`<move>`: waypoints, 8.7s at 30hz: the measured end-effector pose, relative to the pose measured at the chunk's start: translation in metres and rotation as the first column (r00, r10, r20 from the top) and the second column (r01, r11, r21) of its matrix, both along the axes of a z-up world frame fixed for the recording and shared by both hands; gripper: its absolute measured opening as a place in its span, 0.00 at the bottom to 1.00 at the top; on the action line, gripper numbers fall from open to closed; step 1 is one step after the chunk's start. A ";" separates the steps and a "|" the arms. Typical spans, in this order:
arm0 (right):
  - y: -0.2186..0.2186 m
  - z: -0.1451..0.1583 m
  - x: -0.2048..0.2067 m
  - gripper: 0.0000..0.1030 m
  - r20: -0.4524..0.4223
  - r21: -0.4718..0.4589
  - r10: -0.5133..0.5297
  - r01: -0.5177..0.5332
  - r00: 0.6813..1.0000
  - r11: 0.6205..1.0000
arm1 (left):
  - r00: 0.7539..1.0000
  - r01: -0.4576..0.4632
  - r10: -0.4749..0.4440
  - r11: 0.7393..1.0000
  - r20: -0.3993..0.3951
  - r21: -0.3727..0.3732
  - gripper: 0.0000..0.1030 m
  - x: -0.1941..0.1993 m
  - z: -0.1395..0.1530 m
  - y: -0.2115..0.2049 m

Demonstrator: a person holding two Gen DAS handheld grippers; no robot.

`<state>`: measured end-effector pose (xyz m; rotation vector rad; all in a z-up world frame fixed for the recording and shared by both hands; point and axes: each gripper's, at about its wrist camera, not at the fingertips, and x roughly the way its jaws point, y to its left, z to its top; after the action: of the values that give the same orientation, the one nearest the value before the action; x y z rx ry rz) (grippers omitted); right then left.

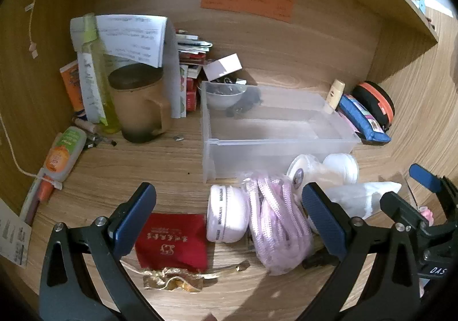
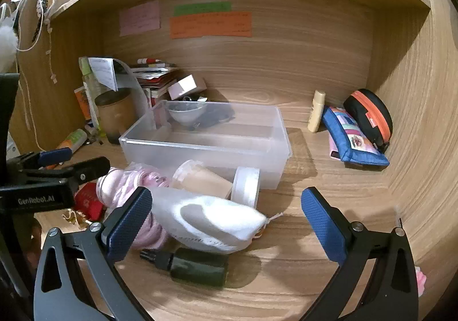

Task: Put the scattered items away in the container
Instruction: 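Grasp the red velvet pouch with the left gripper while the right grasps the white fabric bag, then carry both items into the clear box and open both grippers to release, then move the left gripper to the white eraser while the right approaches the green bottle, then grasp the eraser with the left gripper while the right grasps the green bottle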

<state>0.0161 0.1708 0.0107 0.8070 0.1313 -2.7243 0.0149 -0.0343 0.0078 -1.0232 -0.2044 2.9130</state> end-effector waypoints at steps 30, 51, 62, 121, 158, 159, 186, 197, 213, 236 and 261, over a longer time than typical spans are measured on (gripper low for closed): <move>-0.019 -0.051 -0.021 1.00 0.165 0.054 -0.019 0.010 0.986 0.999 | 0.964 -0.008 0.061 0.980 0.258 -0.199 1.00 -0.006 -0.077 -0.037; -0.019 -0.049 -0.031 0.76 0.116 -0.026 0.044 -0.041 0.992 0.999 | 0.959 0.052 -0.013 0.990 0.284 -0.132 0.71 -0.013 -0.078 -0.049; -0.003 -0.023 -0.025 0.76 0.052 -0.097 0.034 -0.029 0.998 0.995 | 0.966 -0.022 0.042 0.997 0.255 -0.080 0.27 -0.007 -0.070 -0.070; -0.010 0.011 -0.168 0.76 0.089 -0.103 0.107 -0.097 0.990 0.990 | 0.992 0.105 -0.104 0.994 0.077 -0.003 0.22 -0.148 0.017 0.032; -0.046 -0.029 -0.167 0.84 0.117 0.147 0.084 -0.101 0.990 0.984 | 0.993 0.082 -0.087 0.995 0.078 0.057 0.69 -0.146 0.001 0.022; -0.046 -0.028 -0.166 0.85 0.107 0.150 0.085 -0.100 0.991 0.984 | 0.994 0.079 -0.083 0.995 0.066 0.053 0.72 -0.146 0.003 0.023; -0.011 0.030 -0.110 0.96 -0.077 0.047 0.066 -0.063 0.995 0.997 | 0.999 0.015 -0.015 1.000 -0.028 -0.005 0.84 -0.099 0.030 -0.011; 0.009 0.020 -0.076 0.96 -0.027 0.110 0.010 -0.007 1.000 0.994 | 0.995 0.036 -0.037 0.999 0.098 0.012 0.84 -0.061 0.007 -0.037; 0.011 -0.036 -0.035 0.96 0.187 -0.021 0.129 -0.127 0.974 0.992 | 0.973 0.008 0.024 0.990 0.230 -0.138 0.84 -0.024 -0.048 -0.057; -0.014 -0.078 -0.040 0.85 0.376 -0.081 0.232 -0.218 0.897 0.973 | 0.954 -0.011 0.054 0.989 0.293 -0.146 0.69 -0.046 -0.079 -0.050; 0.023 -0.047 -0.039 0.75 0.284 -0.136 0.169 -0.135 0.944 0.982 | 0.972 0.007 0.019 0.994 0.235 -0.111 0.25 -0.035 -0.057 -0.051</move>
<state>-0.0234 0.1941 -0.0364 1.1078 -0.0262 -2.4107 -0.0199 -0.0857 -0.0497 -1.3888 -0.0531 2.8300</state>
